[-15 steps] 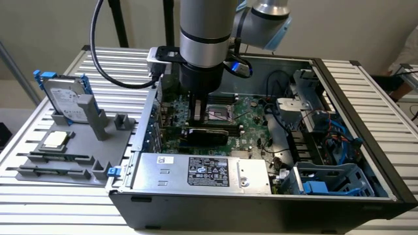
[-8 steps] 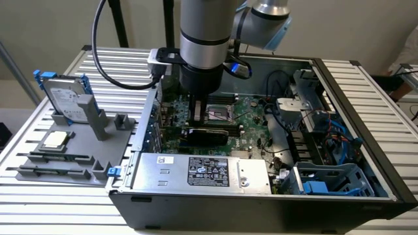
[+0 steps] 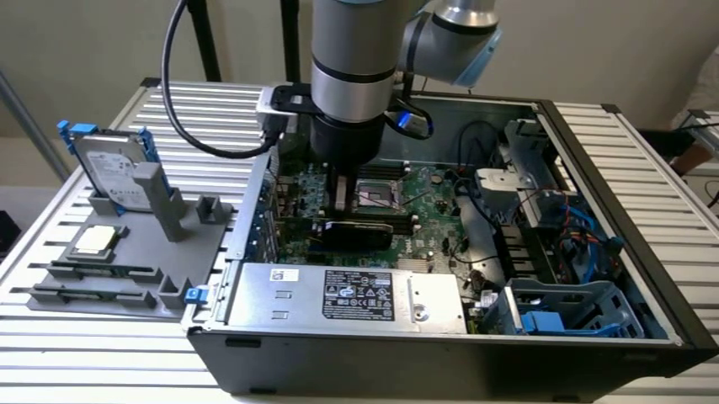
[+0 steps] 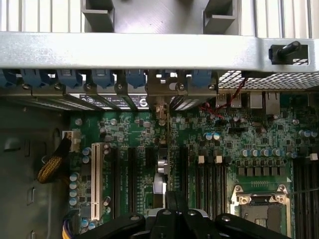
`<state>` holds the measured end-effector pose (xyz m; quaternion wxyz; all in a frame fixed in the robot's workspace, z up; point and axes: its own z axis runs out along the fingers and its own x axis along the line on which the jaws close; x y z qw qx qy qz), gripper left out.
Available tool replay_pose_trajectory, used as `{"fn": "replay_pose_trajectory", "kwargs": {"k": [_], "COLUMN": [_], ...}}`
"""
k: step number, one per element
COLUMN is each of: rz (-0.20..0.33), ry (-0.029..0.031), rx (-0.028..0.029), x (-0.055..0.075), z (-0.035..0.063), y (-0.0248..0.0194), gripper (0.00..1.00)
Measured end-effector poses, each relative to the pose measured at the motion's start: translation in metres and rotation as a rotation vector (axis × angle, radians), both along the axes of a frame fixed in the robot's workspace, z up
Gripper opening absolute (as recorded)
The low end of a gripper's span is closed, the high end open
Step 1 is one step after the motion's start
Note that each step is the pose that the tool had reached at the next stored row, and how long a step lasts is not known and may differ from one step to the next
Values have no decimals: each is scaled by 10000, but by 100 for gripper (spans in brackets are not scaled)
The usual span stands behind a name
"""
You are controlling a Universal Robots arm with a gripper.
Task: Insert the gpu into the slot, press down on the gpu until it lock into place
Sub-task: 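Press down on the gpu until it lock into place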
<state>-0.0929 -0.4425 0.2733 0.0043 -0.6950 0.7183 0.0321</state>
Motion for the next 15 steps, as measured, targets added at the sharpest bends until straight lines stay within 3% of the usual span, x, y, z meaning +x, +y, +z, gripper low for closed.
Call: {"fn": "replay_pose_trajectory", "kwargs": {"k": [11,13,15], "rz": [9,6,7], "ry": [6,19,52], "rx": [-26,-4,-30], "x": [1,2,1], "z": [-76,-49,11], "y": [3,7,4], "gripper": [11,11,11]}}
